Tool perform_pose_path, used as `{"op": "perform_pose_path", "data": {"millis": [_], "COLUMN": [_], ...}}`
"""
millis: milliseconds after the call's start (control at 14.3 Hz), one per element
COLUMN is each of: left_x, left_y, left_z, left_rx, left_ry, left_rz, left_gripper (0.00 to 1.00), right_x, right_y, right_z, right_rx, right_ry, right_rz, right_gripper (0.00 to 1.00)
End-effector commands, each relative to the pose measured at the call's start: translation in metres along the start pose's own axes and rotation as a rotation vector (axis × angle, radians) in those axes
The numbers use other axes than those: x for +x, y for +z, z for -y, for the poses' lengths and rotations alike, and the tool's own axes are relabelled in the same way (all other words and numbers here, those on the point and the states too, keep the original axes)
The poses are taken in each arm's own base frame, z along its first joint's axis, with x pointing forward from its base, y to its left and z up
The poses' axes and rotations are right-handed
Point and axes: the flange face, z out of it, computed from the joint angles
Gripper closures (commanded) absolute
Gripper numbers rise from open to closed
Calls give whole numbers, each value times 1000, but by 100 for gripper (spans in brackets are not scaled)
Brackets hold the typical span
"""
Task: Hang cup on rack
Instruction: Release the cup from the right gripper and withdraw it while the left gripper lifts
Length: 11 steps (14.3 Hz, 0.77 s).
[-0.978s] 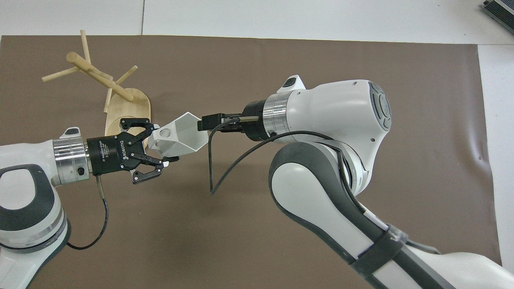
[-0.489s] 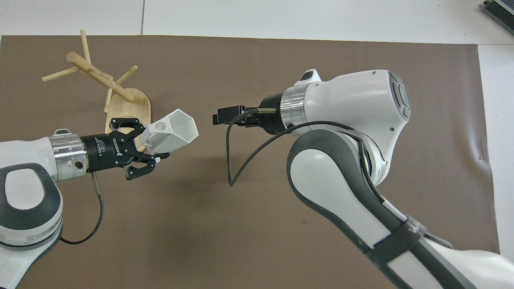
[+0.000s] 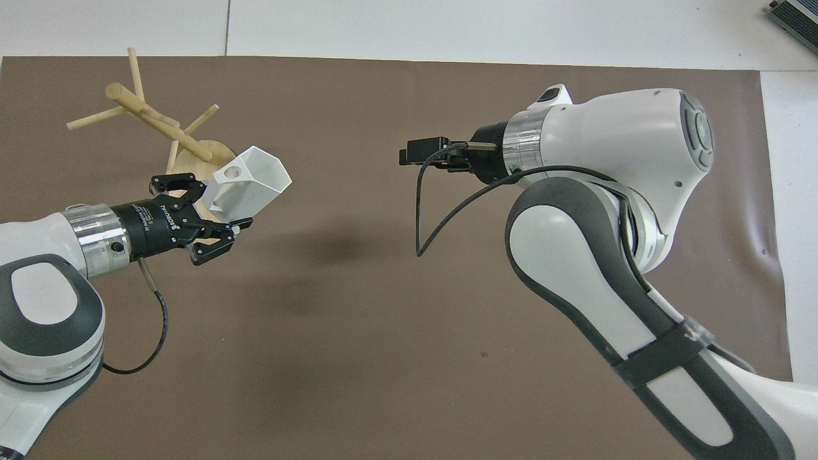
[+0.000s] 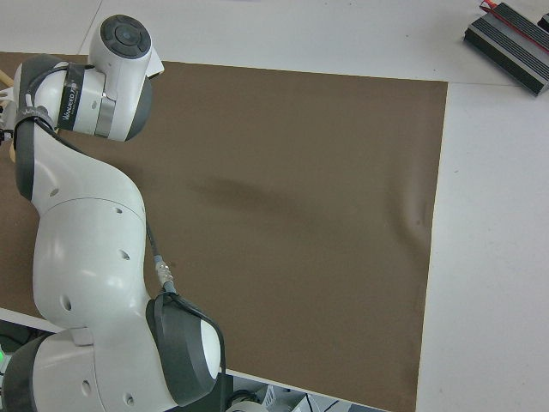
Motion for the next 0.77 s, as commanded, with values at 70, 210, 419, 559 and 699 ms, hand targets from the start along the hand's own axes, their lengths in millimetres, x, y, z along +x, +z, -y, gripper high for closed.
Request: {"op": "perform_pose_path", "data": {"millis": [70, 210, 419, 559, 699], "left_x": [-1, 0, 1, 1, -2], "left_y": [-6, -8, -9, -9, -10], "left_z": [-23, -27, -31, -37, -39], "left_rx": [-84, -124, -145, -179, -185], "left_ry": [-55, -62, -93, -127, -144], "left_rz": [-10, -12, -11, -11, -3], "left_gripper": [100, 100, 100, 100, 100], "right_x": [17, 25, 37, 43, 47], "right_y": [-28, -42, -68, -86, -104], "right_z": [-50, -77, -121, -150, -170], "right_rx": [-161, -216, -263, -295, -320], "right_ry": [-38, -23, 16, -14, -14], "right_rz": [-41, -63, -98, -113, -131], "right_gripper": [0, 0, 0, 0, 0]}}
